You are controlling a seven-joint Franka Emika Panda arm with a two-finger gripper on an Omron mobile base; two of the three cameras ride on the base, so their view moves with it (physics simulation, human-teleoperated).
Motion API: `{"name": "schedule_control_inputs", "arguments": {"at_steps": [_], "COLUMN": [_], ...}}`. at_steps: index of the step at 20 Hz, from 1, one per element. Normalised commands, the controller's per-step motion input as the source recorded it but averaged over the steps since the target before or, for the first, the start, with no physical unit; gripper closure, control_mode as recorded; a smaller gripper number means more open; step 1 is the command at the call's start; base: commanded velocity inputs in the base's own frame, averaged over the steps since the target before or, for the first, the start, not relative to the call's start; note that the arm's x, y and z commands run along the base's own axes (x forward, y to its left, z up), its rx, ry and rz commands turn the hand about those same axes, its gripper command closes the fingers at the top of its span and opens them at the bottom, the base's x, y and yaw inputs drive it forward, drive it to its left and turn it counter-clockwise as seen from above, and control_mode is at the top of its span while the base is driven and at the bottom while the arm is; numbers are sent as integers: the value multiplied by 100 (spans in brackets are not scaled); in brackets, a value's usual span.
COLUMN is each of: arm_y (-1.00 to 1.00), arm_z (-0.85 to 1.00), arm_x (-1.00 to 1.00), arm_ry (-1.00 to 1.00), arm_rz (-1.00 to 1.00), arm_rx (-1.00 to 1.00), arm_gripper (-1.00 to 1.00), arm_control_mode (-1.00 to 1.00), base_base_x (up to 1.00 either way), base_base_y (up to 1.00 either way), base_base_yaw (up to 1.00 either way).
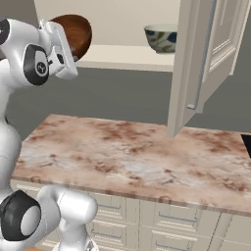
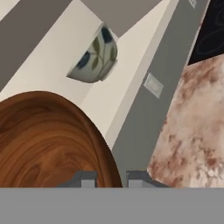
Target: Open the cabinet. Pick the bowls from the counter and place them in the cabinet. Then close the cabinet.
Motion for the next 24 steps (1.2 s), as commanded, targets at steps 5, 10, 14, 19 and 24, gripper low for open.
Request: {"name": "schedule_control_inputs", "arguments": {"at_steps": [5,10,14,19,24], "arm_y": [0,0,0,0,0], "arm_z": [-2,0,0,0,0], "arm_x": [58,53,52,36,38], "arm_ry": [0,3,4,5,8], "arm_rz": [0,0,0,0,0], "arm_rx": [0,0,0,0,0], "arm_gripper": [100,100,100,100,100], "arm_control_mode": [-100,-100,-100,-100,-100], "base_base_x": [0,0,0,0,0], "base_base_y": [0,0,0,0,0], "base_base_yaw": [0,0,0,0,0]}}
